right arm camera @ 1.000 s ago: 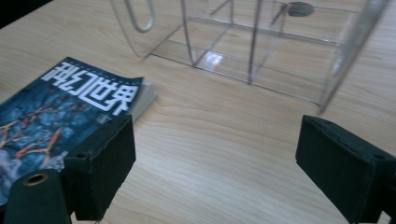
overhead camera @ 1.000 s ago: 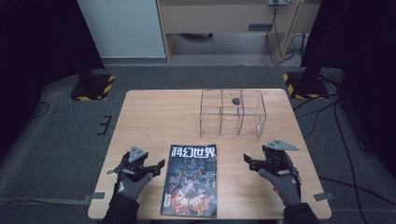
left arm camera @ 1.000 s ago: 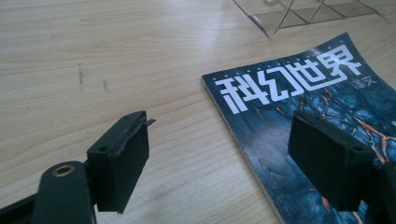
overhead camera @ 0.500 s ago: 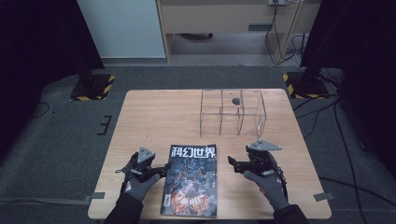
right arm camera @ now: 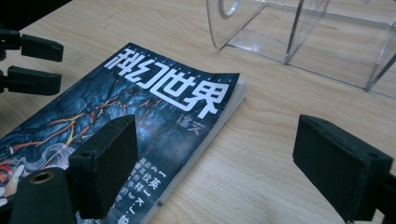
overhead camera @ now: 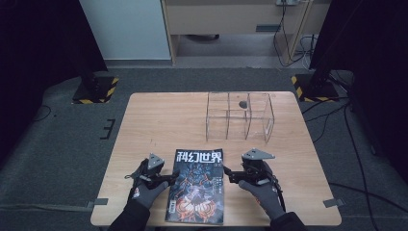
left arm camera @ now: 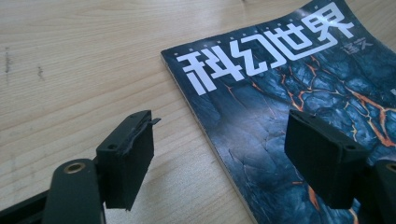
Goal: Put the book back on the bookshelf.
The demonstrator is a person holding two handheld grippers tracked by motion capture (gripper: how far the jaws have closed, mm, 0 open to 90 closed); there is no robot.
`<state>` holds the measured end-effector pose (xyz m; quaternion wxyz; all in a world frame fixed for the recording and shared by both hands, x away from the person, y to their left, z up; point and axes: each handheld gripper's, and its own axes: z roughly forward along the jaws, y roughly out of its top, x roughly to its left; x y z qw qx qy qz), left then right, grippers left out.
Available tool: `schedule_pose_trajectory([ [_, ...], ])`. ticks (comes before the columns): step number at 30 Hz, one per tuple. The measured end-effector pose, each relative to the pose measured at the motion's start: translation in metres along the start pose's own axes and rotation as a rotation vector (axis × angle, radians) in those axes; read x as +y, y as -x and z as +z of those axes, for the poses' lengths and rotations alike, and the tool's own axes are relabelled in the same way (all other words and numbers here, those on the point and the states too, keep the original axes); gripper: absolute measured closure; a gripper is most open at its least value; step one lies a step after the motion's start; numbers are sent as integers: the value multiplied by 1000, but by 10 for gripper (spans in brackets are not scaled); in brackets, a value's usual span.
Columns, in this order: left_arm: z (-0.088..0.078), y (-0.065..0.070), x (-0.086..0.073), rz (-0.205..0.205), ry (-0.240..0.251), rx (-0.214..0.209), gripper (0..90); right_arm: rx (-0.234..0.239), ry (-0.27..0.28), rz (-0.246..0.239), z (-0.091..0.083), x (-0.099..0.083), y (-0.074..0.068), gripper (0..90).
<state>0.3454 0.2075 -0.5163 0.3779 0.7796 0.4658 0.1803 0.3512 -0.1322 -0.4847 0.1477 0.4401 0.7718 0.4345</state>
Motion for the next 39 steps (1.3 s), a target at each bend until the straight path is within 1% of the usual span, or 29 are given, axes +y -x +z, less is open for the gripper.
schedule_pose_trajectory([
  [7, 5, 3, -2, 17, -24, -1, 238, 24, -35, -4, 10, -7, -10, 146],
  [13, 8, 6, -3, 37, -46, -1, 235, 35, -57, 11, 15, -11, -15, 159],
  [17, 9, 8, -3, 49, -56, -7, 232, 41, -71, 5, 21, -14, -20, 164],
  [20, 11, 9, -4, 56, -67, -11, 231, 50, -79, 17, 25, -17, -24, 170],
  [23, 11, 10, -4, 54, -67, -14, 229, 66, -81, 37, 30, -21, -29, 175],
  [24, 12, 10, -4, 53, -67, -16, 229, 73, -88, 32, 31, -23, -30, 176],
  [26, 12, 10, -4, 51, -68, -17, 228, 69, -96, 23, 34, -25, -33, 182],
  [28, 12, 10, -4, 49, -69, -18, 226, 70, -104, 30, 36, -26, -35, 187],
  [31, 13, 10, -5, 32, -69, -21, 219, 71, -118, 29, 39, -29, -37, 192],
  [34, 13, 10, -5, 23, -67, -24, 215, 75, -120, 30, 41, -31, -37, 194],
  [39, 14, 12, -4, 33, -69, -27, 205, 73, -128, 38, 44, -33, -39, 195],
])
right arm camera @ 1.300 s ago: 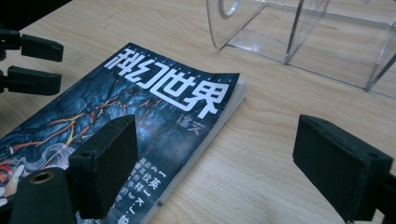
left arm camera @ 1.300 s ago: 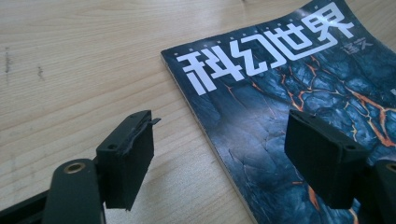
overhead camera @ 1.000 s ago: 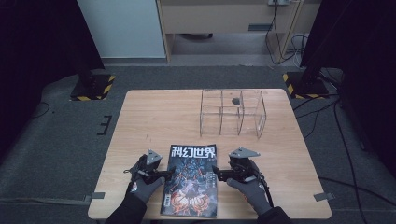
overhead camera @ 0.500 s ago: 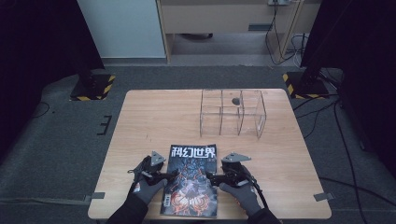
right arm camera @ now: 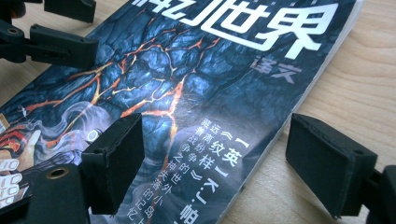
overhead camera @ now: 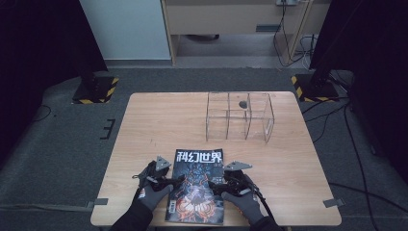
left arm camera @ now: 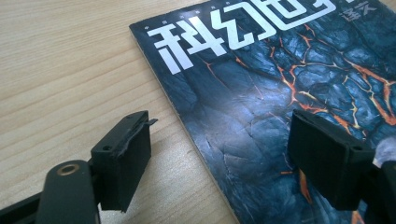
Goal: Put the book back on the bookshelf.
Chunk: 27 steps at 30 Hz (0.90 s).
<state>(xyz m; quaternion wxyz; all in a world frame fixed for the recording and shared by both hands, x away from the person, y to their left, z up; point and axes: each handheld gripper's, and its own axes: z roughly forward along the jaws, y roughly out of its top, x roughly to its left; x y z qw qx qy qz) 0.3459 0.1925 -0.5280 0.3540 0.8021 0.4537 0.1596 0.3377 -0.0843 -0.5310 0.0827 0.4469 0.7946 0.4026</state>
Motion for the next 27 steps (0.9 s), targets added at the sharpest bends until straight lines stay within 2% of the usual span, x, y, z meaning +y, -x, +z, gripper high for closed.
schedule_pose_trajectory([
  [9, 1, 3, 0, -8, -3, -2, 194, 3, 7, 5, 1, -1, -1, 196],
  [15, 2, 6, 1, 3, -8, -11, 195, 7, 12, 19, 0, -1, -1, 197],
  [20, 3, 8, 1, -12, -10, -33, 196, 0, 9, 20, 0, -2, -3, 195],
  [27, 3, 12, 1, -3, -11, -44, 190, 2, 29, 35, 1, -3, -4, 184],
])
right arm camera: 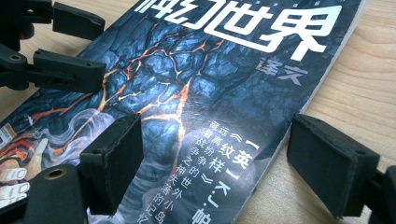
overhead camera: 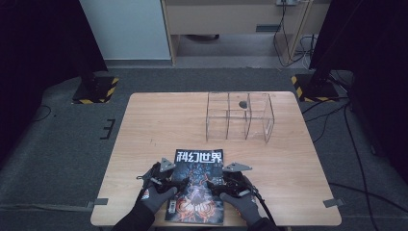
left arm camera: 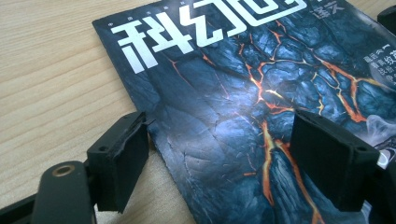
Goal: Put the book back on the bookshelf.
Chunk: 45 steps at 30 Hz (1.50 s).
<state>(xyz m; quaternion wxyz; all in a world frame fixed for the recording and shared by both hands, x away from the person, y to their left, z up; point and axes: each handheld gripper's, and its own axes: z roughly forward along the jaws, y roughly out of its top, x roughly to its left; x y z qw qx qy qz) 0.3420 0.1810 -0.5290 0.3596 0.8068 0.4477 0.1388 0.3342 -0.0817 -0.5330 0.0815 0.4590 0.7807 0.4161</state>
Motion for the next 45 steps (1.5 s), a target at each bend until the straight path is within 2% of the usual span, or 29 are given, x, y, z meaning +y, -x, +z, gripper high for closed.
schedule_pose_trajectory([
  [6, 0, 1, 0, -2, -6, 7, 184, 22, 14, 43, 0, 0, 2, 178],
  [11, 0, 2, 0, -5, -5, 10, 173, 20, 17, 54, 0, 0, 2, 183],
  [18, 1, 4, -1, -10, 0, 11, 159, 61, 46, 140, -2, -1, 10, 212],
  [25, 1, 4, -1, -10, 0, 11, 153, 56, 55, 152, -3, -2, 10, 233],
  [33, 1, 4, -1, -11, 3, 12, 141, 83, 84, 175, -7, -2, 11, 252],
  [37, 1, 4, -1, -11, 3, 12, 140, 108, 107, 188, -10, -2, 11, 260],
  [39, 1, 4, -1, -12, 4, 12, 140, 143, 140, 201, -14, 0, 10, 271],
  [41, 1, 4, -1, -12, 4, 11, 140, 148, 147, 177, -16, 4, 6, 272],
  [44, 1, 3, -1, -10, 5, 5, 140, 187, 147, 167, -15, 9, 2, 280],
  [45, 1, 3, -1, -10, 5, 5, 140, 187, 147, 167, -15, 9, 2, 280],
])
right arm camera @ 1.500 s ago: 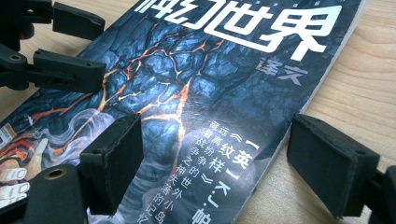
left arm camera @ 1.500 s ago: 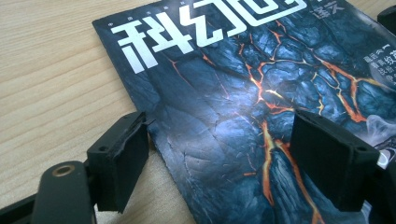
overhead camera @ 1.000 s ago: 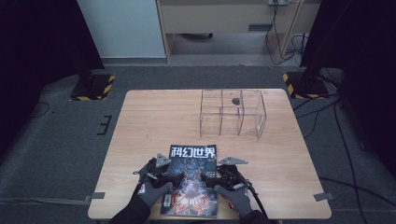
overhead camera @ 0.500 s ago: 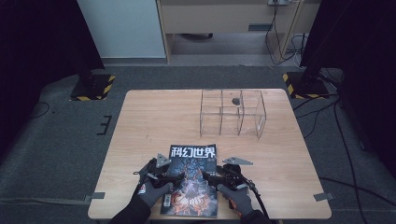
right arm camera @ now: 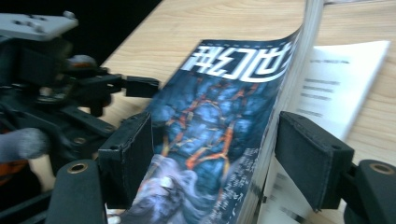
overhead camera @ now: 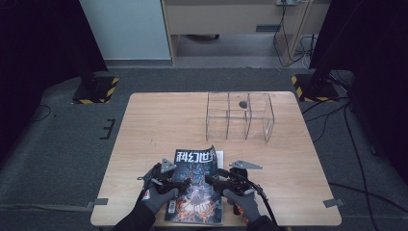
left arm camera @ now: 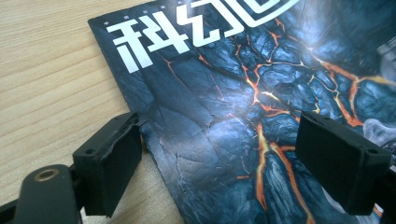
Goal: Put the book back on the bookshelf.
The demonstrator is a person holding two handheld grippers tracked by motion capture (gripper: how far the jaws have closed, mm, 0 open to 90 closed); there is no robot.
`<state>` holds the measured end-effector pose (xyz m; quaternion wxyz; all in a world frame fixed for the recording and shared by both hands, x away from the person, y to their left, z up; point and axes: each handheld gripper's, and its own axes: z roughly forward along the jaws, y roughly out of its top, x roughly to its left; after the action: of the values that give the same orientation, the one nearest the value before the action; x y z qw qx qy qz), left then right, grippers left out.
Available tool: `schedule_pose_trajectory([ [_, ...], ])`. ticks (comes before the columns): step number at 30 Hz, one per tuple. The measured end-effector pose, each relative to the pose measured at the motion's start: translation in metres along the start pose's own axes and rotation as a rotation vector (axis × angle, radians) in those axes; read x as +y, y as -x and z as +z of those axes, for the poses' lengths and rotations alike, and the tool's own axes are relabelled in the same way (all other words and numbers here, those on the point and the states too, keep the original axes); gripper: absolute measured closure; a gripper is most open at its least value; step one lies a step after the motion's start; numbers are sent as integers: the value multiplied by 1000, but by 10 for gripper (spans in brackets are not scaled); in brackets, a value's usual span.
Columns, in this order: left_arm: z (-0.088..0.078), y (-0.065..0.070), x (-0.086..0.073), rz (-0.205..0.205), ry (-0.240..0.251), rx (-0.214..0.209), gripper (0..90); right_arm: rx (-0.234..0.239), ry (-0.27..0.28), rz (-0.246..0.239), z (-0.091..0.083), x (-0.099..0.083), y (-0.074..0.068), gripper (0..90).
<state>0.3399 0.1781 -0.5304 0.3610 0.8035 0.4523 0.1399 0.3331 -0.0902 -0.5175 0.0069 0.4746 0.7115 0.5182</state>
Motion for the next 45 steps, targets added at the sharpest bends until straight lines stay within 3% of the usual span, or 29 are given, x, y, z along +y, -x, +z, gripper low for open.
schedule_pose_trajectory([
  [8, 0, 0, 0, 0, 1, -1, 140, -6, -43, -37, 2, 2, 1, 283],
  [14, 0, 0, 0, -1, 1, -1, 139, 20, -49, -3, 1, 2, 4, 283],
  [18, 0, 0, 0, 0, 2, -2, 139, 26, -63, -9, 1, 0, 4, 283],
  [19, 0, 0, 0, 0, 2, -3, 139, 13, -71, -31, 1, -3, 3, 283],
  [24, 0, -1, 0, 4, 3, -5, 138, -14, -92, -47, 0, -6, 5, 286],
  [27, 0, -1, -1, 4, 3, -5, 139, -24, -121, -33, 1, -12, 10, 304],
  [36, 1, 0, -1, 8, 6, -13, 111, 21, -92, 14, 4, -13, 15, 301],
  [45, 0, -1, -1, -8, 15, -20, 111, 46, -96, 9, 5, -12, 17, 327],
])
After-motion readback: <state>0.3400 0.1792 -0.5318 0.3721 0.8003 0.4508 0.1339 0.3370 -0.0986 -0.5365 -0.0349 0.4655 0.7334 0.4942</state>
